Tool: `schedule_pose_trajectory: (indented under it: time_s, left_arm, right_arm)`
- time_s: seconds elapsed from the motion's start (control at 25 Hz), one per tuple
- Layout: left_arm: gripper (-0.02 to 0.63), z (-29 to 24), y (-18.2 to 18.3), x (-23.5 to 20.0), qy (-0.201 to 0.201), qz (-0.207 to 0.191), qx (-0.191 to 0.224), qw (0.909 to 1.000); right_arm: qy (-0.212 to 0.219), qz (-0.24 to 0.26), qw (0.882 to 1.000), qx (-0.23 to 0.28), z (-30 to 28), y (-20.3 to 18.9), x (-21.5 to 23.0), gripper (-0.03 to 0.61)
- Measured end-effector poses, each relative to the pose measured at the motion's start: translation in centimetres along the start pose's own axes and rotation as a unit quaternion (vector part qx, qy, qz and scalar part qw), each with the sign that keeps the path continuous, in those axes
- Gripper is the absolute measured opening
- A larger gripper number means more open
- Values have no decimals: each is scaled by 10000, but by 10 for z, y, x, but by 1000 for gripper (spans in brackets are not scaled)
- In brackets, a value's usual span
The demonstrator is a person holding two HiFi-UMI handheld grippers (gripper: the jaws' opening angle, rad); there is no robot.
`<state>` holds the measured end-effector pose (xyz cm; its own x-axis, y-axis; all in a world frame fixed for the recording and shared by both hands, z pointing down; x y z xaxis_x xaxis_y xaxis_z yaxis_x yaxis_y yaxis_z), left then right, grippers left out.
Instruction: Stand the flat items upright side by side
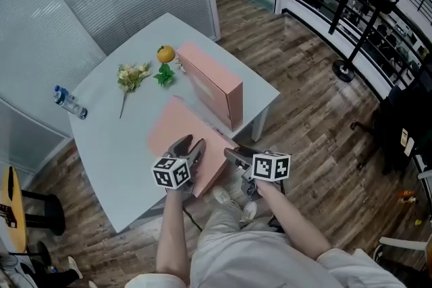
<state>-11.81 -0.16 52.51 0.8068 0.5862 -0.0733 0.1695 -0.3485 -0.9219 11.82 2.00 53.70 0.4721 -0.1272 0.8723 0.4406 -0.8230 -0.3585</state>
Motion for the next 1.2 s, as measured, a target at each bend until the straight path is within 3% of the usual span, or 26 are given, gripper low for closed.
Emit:
schedule_pose_trajectory:
  time_s: [0.08, 0.28, 0.48, 0.96, 1.2]
  left_arm:
    - [205, 1, 5, 2, -24, 54, 42, 10000]
    - [221, 17, 3, 5, 345, 264, 77, 9990]
    - [239, 26, -6, 8, 232, 752, 243, 9966]
    - [241, 25, -6, -3, 272, 1099, 688, 9912]
    - [241, 26, -7, -5, 346, 1237, 941, 9872]
  right_arm:
    - [9, 31, 9999, 97, 3, 3, -4, 287]
    - [-14, 449, 9987, 242, 6, 7, -19, 285]
    - [-132, 886, 9956, 290, 7, 9, -29, 285]
    - [-277, 1362, 9895, 404, 2, 11, -48, 285]
    - [-314, 1978, 9783, 524, 5, 10, -66, 285]
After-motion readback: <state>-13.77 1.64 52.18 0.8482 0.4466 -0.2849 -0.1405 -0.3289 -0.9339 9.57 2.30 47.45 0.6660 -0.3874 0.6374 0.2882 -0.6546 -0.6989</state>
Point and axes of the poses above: the fingertips, and each gripper's own axes: z backward along the fingers, x to its right, y out of its top, the point moved 9 cm from there along z, backward along the fingers, and after that the axes turned 15 degrees about -z, right-handed, at the moved point
